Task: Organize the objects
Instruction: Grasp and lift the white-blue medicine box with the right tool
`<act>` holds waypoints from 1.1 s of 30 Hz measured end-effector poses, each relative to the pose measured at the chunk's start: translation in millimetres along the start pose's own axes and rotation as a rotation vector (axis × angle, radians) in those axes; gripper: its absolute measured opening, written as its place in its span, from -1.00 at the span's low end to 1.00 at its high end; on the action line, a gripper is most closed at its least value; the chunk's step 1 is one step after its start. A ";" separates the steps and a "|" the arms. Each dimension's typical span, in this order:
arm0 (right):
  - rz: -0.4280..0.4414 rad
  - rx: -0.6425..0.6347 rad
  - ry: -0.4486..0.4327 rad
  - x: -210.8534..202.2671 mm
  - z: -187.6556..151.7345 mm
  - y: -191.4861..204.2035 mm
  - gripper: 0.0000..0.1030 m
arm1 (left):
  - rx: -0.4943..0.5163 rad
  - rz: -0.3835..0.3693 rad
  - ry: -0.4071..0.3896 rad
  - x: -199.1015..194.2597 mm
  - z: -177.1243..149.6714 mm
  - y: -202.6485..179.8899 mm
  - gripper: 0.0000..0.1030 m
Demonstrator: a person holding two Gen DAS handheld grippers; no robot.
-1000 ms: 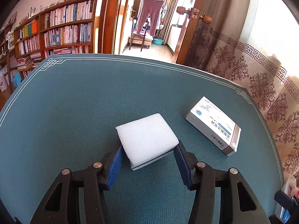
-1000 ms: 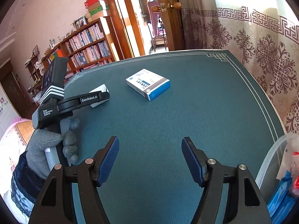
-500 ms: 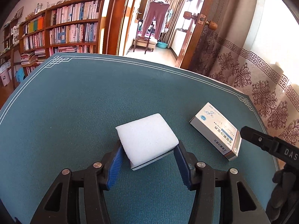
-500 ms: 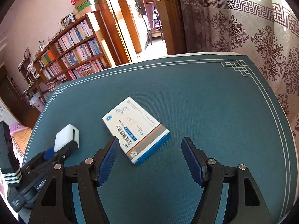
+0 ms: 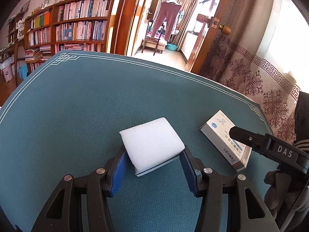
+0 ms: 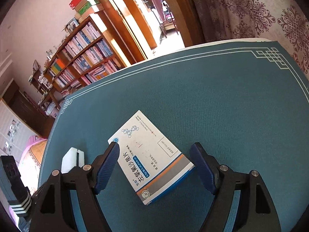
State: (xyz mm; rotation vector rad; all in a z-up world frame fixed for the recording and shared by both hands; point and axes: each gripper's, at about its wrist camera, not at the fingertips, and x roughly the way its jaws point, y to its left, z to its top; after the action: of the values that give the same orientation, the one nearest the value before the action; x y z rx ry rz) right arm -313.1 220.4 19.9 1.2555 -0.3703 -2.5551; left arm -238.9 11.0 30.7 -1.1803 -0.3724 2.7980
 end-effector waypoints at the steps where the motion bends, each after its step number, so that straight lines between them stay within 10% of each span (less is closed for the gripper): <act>1: -0.007 -0.032 0.006 1.7 -1.4 5.5 0.61 | -0.005 0.001 -0.001 -0.1 0.4 0.7 0.10; 12: -0.228 -0.315 0.009 13.6 -29.7 50.6 0.47 | -0.025 0.005 0.004 0.6 1.3 5.9 0.10; 33: -0.220 -0.248 -0.069 -60.8 -98.5 66.1 0.30 | -0.003 -0.005 0.003 0.3 -0.2 -0.5 0.11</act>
State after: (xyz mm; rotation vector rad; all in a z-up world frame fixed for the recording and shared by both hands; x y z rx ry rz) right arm -190.3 169.4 28.7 1.1750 0.0769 -2.7269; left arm -239.0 11.7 30.4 -1.1833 -0.3794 2.7922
